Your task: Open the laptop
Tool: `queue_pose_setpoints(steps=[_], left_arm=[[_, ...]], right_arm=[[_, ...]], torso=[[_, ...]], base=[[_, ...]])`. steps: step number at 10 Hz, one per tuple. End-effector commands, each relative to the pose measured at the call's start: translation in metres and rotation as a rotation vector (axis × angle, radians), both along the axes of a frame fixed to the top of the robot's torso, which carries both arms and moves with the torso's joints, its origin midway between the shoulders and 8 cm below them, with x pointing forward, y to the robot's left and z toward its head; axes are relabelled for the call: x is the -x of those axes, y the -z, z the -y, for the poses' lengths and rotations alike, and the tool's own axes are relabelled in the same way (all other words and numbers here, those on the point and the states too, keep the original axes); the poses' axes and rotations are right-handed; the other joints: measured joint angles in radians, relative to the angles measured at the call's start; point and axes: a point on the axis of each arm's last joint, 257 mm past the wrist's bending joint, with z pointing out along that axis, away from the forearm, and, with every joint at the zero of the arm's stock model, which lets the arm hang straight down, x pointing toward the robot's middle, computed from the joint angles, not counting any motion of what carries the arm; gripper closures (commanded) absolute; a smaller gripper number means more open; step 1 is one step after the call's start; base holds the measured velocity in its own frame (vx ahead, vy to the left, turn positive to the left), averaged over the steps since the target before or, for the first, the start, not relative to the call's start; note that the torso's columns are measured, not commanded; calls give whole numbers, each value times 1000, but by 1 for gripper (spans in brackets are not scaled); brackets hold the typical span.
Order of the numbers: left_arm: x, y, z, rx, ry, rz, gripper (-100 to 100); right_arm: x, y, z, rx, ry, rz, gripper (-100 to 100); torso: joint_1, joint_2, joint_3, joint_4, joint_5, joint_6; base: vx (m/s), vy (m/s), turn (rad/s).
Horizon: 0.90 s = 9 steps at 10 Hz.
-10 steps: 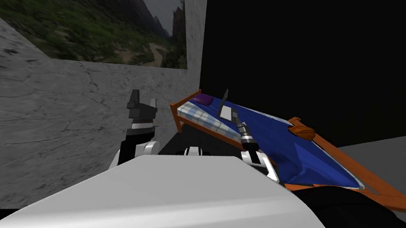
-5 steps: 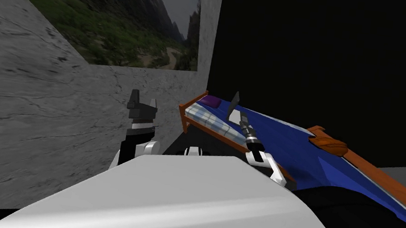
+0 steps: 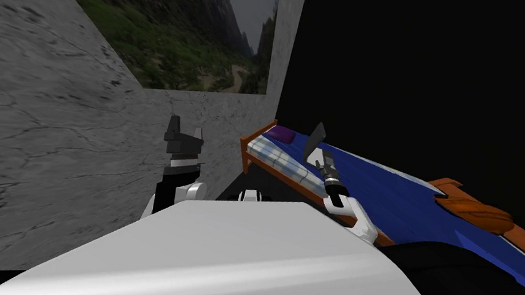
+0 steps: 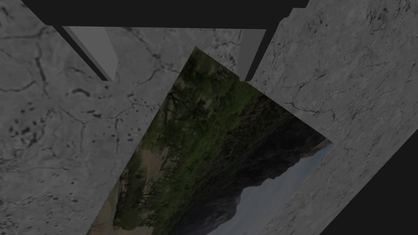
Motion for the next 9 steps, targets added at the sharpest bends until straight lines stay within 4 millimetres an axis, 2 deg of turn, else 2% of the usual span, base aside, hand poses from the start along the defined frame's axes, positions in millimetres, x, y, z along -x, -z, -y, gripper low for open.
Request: queue_pose_setpoints(steps=[1,2,4,5,9], left_arm=[[0,0,0,0,0,0,0],[0,0,0,0,0,0,0],[0,0,0,0,0,0,0],[0,0,0,0,0,0,0],[0,0,0,0,0,0,0]], right_arm=[[10,-2,51,138,97,-89,-100],[10,-2,51,138,97,-89,-100],[19,-7,84,235,163,-146,-100],[19,-7,84,235,163,-146,-100],[34,-28,137,397,272,-232,-100]], torso=[[-1,2,1,0,0,0],[-3,3,2,1,-1,0],[-5,4,2,1,-2,0],[-3,1,1,0,-1,0],[-2,1,0,0,-1,-1]], base=[[73,123,174],[41,82,64],[41,76,129],[46,59,65],[58,81,126]])
